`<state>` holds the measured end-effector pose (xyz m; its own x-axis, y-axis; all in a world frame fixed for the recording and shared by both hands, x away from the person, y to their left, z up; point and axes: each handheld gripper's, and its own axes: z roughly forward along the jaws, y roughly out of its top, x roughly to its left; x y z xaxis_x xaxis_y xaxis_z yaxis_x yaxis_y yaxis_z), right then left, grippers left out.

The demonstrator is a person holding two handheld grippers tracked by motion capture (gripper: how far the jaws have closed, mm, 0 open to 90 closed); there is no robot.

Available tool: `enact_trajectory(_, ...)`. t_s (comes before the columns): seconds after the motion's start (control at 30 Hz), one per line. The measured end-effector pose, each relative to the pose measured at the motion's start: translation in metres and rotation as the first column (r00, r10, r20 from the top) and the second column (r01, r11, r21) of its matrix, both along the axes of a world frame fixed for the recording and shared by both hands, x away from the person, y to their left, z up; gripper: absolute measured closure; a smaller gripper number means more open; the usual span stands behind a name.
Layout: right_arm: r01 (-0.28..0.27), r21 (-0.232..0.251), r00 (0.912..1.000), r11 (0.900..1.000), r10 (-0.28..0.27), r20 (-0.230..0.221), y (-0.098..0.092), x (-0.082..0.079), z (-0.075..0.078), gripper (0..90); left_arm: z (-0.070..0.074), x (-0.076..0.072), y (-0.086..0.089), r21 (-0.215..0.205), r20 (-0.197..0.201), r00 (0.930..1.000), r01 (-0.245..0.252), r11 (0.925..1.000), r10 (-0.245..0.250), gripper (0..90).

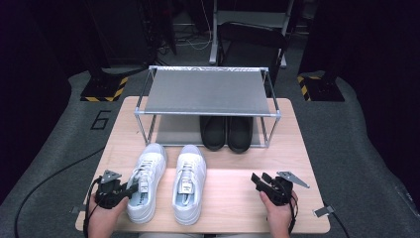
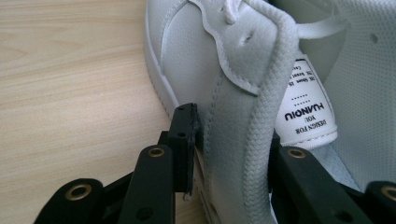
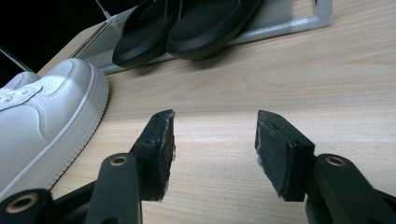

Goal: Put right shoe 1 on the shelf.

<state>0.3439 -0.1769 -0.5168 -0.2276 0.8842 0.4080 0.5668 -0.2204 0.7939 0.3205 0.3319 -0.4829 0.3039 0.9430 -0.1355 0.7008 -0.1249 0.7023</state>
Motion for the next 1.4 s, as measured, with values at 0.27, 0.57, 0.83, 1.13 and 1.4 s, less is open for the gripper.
enact_trajectory(0.27, 0.005, 0.009, 0.9999, 1.0, -0.005, -0.012, -0.0012, 0.0007, -0.0017, 46.7, 0.0004, -0.0014, -0.0026, 0.016, 0.012, 0.9993, -0.035, 0.9992, 0.035, 75.2)
enact_trajectory(0.57, 0.008, 0.015, 0.9998, 1.0, -0.008, -0.019, -0.0026, 0.0011, -0.0033, 46.6, -0.0005, -0.0049, -0.0013, 0.013, 0.049, 0.9976, -0.049, 0.9987, 0.048, 79.6)
enact_trajectory(0.83, 0.018, 0.021, 0.9997, 1.0, -0.018, -0.018, -0.0039, 0.0004, -0.0023, 46.7, 0.0005, -0.0039, 0.0033, -0.01, 0.046, 0.9979, -0.045, 0.9989, 0.045, 81.0)
enact_trajectory(1.13, 0.018, 0.024, 0.9998, 1.0, -0.018, -0.012, -0.0056, 0.0009, -0.0025, 46.6, 0.0008, -0.0036, 0.0047, -0.037, 0.065, 0.9965, -0.05, 0.9981, 0.053, 82.1)
enact_trajectory(1.4, 0.021, 0.037, 0.9997, 0.999, -0.021, -0.016, -0.008, 0.0011, -0.0031, 46.6, 0.0079, -0.0045, 0.0047, -0.055, 0.077, 0.9958, -0.046, 0.9974, 0.05, 82.1)
